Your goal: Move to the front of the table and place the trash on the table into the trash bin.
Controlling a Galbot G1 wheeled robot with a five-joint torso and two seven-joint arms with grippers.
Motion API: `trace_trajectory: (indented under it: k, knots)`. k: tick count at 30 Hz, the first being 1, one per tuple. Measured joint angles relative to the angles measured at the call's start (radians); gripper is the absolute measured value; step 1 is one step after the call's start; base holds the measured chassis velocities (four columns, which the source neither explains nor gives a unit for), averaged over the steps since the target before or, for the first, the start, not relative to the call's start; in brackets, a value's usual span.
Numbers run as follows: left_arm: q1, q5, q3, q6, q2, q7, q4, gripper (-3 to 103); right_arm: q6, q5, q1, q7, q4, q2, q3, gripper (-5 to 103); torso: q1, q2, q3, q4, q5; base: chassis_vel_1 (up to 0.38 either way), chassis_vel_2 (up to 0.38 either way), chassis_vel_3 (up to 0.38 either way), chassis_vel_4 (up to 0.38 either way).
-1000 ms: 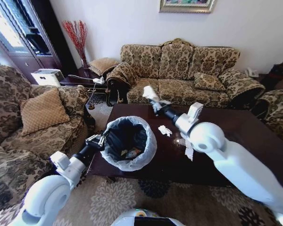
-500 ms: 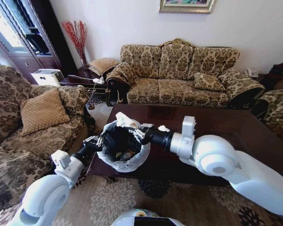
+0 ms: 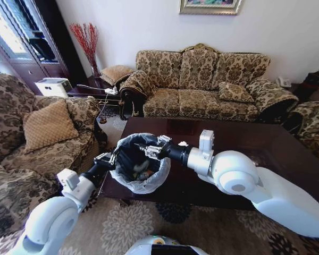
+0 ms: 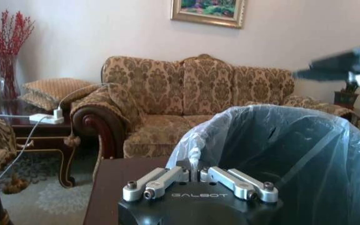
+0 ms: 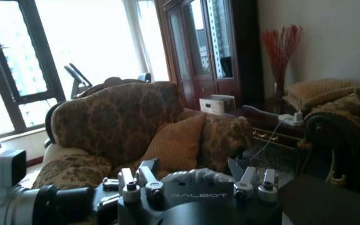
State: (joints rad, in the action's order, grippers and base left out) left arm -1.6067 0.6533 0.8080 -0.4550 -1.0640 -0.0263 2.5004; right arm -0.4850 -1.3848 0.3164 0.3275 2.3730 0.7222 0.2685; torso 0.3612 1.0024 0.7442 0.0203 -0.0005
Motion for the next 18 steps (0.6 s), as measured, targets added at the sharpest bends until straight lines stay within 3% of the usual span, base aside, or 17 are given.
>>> trace_trajectory:
  k: [4,5,6,8,9,18]
  knots:
    - [-0.005,0.001,0.007,0.002,-0.003,0.0,0.0,3,0.011,0.015,0.027,0.069,-0.055,-0.002,-0.095,84,0.0,0.0,0.0,0.0002,-0.0001,0.0,0.0,0.0,0.0]
    - [-0.006,0.005,0.012,0.004,-0.003,0.002,0.0,3,0.011,0.051,0.059,0.077,-0.088,-0.014,-0.143,84,0.0,0.0,0.0,0.0003,0.0,0.0,0.0,0.0,0.0]
    - [-0.008,0.01,0.016,0.006,-0.001,0.008,0.0,3,0.011,0.093,0.087,0.077,-0.116,-0.028,-0.172,95,0.0,0.0,0.0,0.0002,0.0,0.0,0.0,0.0,0.0]
    - [-0.01,0.016,0.021,0.009,0.003,0.014,0.0,3,0.013,0.145,0.12,0.072,-0.146,-0.043,-0.197,98,0.0,0.0,0.0,0.0,0.0,0.0,0.0,0.0,0.0]
    - [-0.013,0.023,0.027,0.011,0.009,0.019,0.0,3,0.016,0.211,0.163,0.067,-0.192,-0.061,-0.224,100,0.0,0.0,0.0,-0.0001,0.0005,0.0,0.0,0.0,0.0]
    - [-0.014,0.029,0.032,0.032,0.01,0.035,0.0,3,0.019,0.373,0.312,0.04,-0.347,-0.046,-0.325,100,0.0,0.0,0.0,-0.0001,0.0001,0.0,0.0,0.0,0.0]
